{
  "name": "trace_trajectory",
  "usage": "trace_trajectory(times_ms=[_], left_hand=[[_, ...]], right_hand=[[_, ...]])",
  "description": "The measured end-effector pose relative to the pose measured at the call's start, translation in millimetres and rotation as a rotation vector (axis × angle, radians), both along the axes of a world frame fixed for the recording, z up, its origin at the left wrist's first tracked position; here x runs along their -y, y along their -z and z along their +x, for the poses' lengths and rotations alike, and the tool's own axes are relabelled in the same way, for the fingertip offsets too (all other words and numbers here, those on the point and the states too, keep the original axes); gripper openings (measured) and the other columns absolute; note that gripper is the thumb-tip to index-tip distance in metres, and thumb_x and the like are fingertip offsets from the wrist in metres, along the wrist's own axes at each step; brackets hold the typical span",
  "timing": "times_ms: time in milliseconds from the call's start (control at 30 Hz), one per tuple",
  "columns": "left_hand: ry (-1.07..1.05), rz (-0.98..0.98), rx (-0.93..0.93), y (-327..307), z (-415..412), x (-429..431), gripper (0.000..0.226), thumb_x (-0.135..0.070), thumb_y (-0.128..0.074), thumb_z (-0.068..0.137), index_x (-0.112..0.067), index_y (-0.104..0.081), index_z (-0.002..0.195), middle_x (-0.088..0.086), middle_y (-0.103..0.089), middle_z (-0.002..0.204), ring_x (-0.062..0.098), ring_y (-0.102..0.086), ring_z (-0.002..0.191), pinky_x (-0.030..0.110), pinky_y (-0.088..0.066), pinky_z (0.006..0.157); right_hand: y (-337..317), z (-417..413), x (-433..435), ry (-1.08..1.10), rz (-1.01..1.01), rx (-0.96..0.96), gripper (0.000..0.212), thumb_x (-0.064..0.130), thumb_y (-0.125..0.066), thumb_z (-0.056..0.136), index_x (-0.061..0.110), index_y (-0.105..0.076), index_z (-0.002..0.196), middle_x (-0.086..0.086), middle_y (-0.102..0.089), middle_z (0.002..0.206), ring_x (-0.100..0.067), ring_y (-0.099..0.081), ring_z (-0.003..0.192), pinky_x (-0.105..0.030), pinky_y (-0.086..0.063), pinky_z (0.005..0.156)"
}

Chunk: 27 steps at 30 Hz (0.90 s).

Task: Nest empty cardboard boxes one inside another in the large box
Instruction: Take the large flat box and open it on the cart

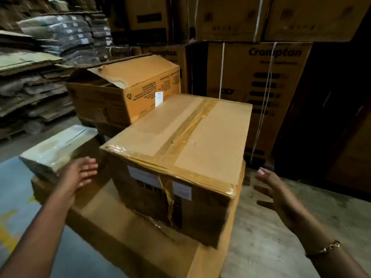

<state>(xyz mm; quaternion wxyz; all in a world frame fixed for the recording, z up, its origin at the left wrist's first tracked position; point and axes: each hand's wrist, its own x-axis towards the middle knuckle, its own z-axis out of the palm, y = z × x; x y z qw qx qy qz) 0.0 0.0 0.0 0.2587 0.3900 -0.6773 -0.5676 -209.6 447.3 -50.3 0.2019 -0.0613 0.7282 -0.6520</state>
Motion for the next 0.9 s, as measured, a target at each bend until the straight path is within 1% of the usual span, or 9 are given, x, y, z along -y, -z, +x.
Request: trace_trajectory(times_ms=[133,200,267,367,467,567,633,733,900], left_hand=[[0.242,0.145,0.057,-21,-37,43,0.068,-0.064,-0.052,0.089,-0.020,-0.050,0.142,0.007,-0.051,0.147,0.032,-0.044,0.137,0.053,-0.028,0.116],[0.383,0.236,0.119,-26,-58,59,0.081,-0.069,-0.063,0.077,-0.017,-0.055,0.138,0.008,-0.060,0.138,0.032,-0.050,0.132,0.056,-0.027,0.116],[0.472,0.236,0.192,-34,-74,63,0.076,-0.067,-0.072,0.069,-0.017,-0.066,0.126,0.011,-0.069,0.125,0.033,-0.057,0.122,0.056,-0.033,0.112],[0.516,0.181,0.292,-34,-95,61,0.078,-0.057,-0.080,0.059,-0.009,-0.068,0.120,0.019,-0.069,0.120,0.036,-0.062,0.114,0.052,-0.041,0.108],[0.544,0.125,0.325,-28,-106,40,0.090,-0.065,-0.085,0.046,-0.010,-0.067,0.115,0.017,-0.067,0.115,0.034,-0.061,0.110,0.047,-0.043,0.105],[0.604,0.047,0.255,-16,-111,-2,0.057,-0.058,-0.077,0.070,-0.018,-0.065,0.108,0.008,-0.063,0.105,0.021,-0.058,0.093,0.033,-0.043,0.079],[0.623,0.050,0.231,-7,-114,-30,0.058,-0.056,-0.076,0.075,-0.015,-0.063,0.113,0.004,-0.064,0.099,0.015,-0.058,0.085,0.027,-0.039,0.065],[0.677,0.102,0.208,7,-125,-70,0.097,-0.073,-0.084,0.048,-0.012,-0.062,0.121,0.008,-0.069,0.107,0.023,-0.065,0.097,0.031,-0.048,0.070],[0.757,0.082,0.182,8,-147,-155,0.085,-0.065,-0.075,0.060,-0.011,-0.060,0.123,0.007,-0.066,0.110,0.022,-0.062,0.097,0.031,-0.043,0.067]], right_hand=[[-7,6,54,0.034,-0.035,0.154,0.074,0.073,-0.062,0.077,0.032,-0.051,0.138,0.002,-0.053,0.140,-0.027,-0.053,0.122,-0.055,-0.048,0.095],[-13,11,69,0.072,0.019,0.168,0.063,0.066,-0.059,0.084,0.029,-0.051,0.134,-0.005,-0.058,0.126,-0.030,-0.058,0.111,-0.047,-0.053,0.080],[-20,16,73,0.109,0.041,0.202,0.053,0.061,-0.058,0.089,0.028,-0.052,0.130,-0.010,-0.061,0.119,-0.031,-0.061,0.103,-0.042,-0.051,0.070],[-23,19,69,0.134,0.052,0.279,0.048,0.058,-0.060,0.090,0.029,-0.054,0.127,-0.012,-0.061,0.120,-0.033,-0.062,0.104,-0.045,-0.055,0.072],[-29,21,60,0.212,0.053,0.257,0.047,0.053,-0.064,0.090,0.032,-0.051,0.130,-0.013,-0.062,0.121,-0.036,-0.063,0.107,-0.051,-0.056,0.081],[-39,19,28,0.298,0.023,0.234,0.045,0.042,-0.067,0.091,0.023,-0.055,0.129,-0.016,-0.067,0.117,-0.036,-0.067,0.102,-0.049,-0.056,0.080],[-46,18,-1,0.329,0.035,0.233,0.046,0.040,-0.069,0.089,0.020,-0.057,0.129,-0.018,-0.066,0.118,-0.036,-0.067,0.099,-0.048,-0.056,0.080],[-58,20,-47,0.366,0.062,0.220,0.044,0.041,-0.068,0.090,0.021,-0.057,0.127,-0.017,-0.065,0.118,-0.032,-0.066,0.094,-0.041,-0.054,0.073],[-57,22,-131,0.417,0.070,0.231,0.047,0.039,-0.068,0.088,0.019,-0.056,0.130,-0.016,-0.065,0.115,-0.028,-0.065,0.089,-0.036,-0.056,0.065]])
